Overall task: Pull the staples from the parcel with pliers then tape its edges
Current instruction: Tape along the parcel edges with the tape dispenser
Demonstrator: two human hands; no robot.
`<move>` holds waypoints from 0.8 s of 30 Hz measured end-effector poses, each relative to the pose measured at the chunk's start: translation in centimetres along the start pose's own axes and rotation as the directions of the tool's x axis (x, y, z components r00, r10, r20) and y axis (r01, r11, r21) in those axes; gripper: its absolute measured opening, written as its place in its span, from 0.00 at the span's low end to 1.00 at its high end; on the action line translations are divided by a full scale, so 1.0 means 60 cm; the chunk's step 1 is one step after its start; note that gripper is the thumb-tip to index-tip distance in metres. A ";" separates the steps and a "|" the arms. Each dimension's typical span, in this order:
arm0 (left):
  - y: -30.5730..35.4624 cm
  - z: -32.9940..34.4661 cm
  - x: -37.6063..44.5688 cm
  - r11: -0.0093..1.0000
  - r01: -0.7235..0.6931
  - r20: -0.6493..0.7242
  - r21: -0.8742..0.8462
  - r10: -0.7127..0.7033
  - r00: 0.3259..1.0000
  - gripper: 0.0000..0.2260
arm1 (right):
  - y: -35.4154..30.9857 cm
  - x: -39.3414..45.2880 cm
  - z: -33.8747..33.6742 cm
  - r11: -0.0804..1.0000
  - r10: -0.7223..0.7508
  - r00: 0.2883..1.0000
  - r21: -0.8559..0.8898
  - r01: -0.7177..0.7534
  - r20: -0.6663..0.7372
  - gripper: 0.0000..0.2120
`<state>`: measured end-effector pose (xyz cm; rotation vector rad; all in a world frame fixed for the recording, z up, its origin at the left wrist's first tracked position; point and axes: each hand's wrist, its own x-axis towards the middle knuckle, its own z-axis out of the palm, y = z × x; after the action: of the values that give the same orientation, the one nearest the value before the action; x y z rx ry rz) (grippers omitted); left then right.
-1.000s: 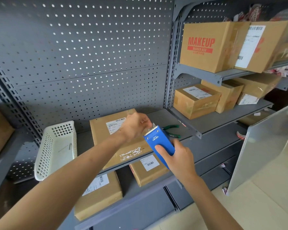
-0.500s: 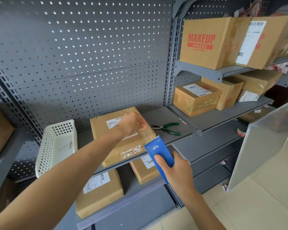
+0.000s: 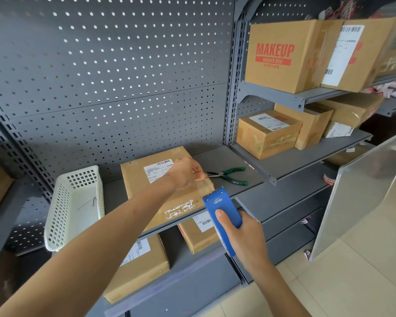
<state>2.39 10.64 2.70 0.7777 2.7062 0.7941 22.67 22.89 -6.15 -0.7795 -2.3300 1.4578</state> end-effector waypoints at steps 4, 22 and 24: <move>-0.009 0.005 0.006 1.000 -0.027 0.018 0.013 0.027 0.999 0.05 | -0.003 0.005 0.003 1.000 0.023 1.000 0.007 -0.023 0.011 0.26; -0.029 0.014 0.024 0.999 -0.026 0.058 -0.033 0.028 0.998 0.04 | -0.001 0.013 0.002 0.999 0.023 0.999 -0.030 -0.022 0.042 0.27; -0.031 0.013 0.026 0.999 -0.022 0.066 -0.039 0.025 0.997 0.04 | -0.001 0.015 0.001 1.000 0.027 0.998 -0.014 -0.026 0.052 0.27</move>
<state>0.56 10.52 0.93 0.8139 2.6201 0.8073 21.90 23.35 -6.14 -0.7883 -2.3785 1.4926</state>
